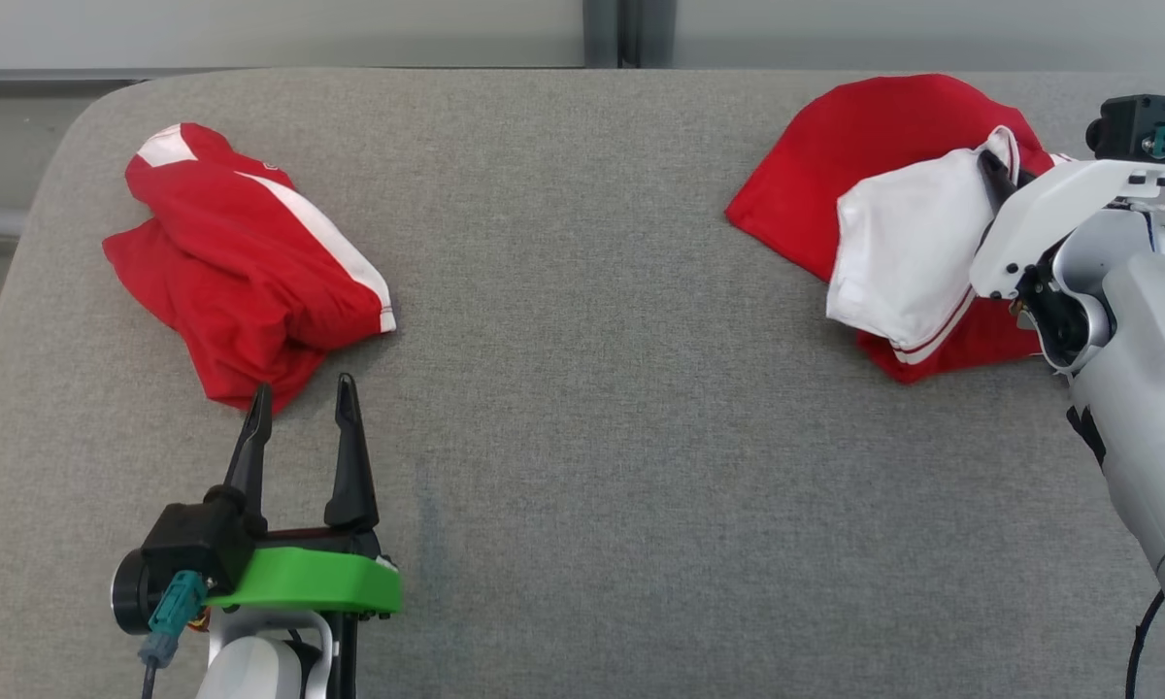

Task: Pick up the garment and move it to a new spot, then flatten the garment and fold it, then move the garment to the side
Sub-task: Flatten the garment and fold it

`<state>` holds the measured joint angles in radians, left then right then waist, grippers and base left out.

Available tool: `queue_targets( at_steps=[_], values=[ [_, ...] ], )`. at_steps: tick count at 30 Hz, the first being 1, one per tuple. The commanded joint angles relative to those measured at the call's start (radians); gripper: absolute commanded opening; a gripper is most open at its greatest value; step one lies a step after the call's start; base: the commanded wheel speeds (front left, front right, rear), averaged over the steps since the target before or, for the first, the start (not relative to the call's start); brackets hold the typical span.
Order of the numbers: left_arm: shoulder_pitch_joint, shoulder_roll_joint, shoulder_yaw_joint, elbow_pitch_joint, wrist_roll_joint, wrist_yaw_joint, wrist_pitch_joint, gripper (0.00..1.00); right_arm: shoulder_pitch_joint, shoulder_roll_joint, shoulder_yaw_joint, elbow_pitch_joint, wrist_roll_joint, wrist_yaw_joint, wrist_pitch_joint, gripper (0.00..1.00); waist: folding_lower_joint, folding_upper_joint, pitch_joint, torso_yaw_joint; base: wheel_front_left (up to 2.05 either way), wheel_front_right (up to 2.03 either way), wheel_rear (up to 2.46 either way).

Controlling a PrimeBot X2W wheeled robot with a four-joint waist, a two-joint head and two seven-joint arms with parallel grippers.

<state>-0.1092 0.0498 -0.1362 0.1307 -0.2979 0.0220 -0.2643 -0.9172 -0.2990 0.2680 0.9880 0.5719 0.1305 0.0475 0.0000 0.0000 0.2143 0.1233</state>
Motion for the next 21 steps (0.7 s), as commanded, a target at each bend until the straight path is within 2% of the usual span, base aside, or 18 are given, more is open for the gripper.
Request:
queue_targets(
  at_steps=[1,3,5,6,7,8,15,21],
  values=[
    [-0.018,0.001,-0.001,0.001,0.0,-0.001,0.0,1.0,-0.017,-0.004,-0.001,0.001,0.015,0.0,0.007,0.0,0.0,0.0,0.02,0.018,0.0,0.0,0.0],
    [-0.023,0.001,-0.001,0.004,-0.001,0.0,0.0,1.0,-0.019,-0.008,0.008,0.003,0.031,0.0,0.022,0.0,0.0,0.0,0.029,0.025,0.0,0.0,0.0],
    [-0.03,0.001,-0.001,0.007,-0.001,-0.002,0.0,1.0,-0.024,-0.017,0.017,0.008,0.043,0.0,0.023,0.26,0.0,0.0,0.035,0.03,0.0,0.0,0.0],
    [-0.034,0.001,-0.001,0.01,0.0,-0.003,0.0,1.0,-0.027,-0.015,0.022,0.01,0.051,0.0,0.018,0.48,0.0,0.0,0.037,0.032,0.0,0.0,0.0],
    [-0.035,0.001,0.001,0.011,0.0,-0.003,0.0,1.0,-0.029,-0.012,0.025,0.011,0.056,0.0,0.01,0.79,0.0,0.0,0.039,0.032,0.0,0.0,0.0],
    [-0.036,0.001,0.002,0.013,0.002,-0.003,0.0,1.0,-0.032,-0.012,0.027,0.018,0.063,0.0,-0.004,1.0,0.0,0.0,0.039,0.032,0.0,0.0,0.0],
    [-0.031,0.001,0.007,0.025,0.016,-0.004,0.0,1.0,-0.016,0.016,0.052,0.059,0.073,0.0,-0.111,1.0,0.0,0.0,0.006,0.016,0.0,0.0,0.0],
    [0.005,0.001,0.022,0.034,0.028,-0.012,0.0,1.0,0.047,0.028,0.107,0.003,0.092,0.0,-0.215,1.0,0.0,0.0,-0.056,-0.031,0.0,0.0,0.0]
  ],
)
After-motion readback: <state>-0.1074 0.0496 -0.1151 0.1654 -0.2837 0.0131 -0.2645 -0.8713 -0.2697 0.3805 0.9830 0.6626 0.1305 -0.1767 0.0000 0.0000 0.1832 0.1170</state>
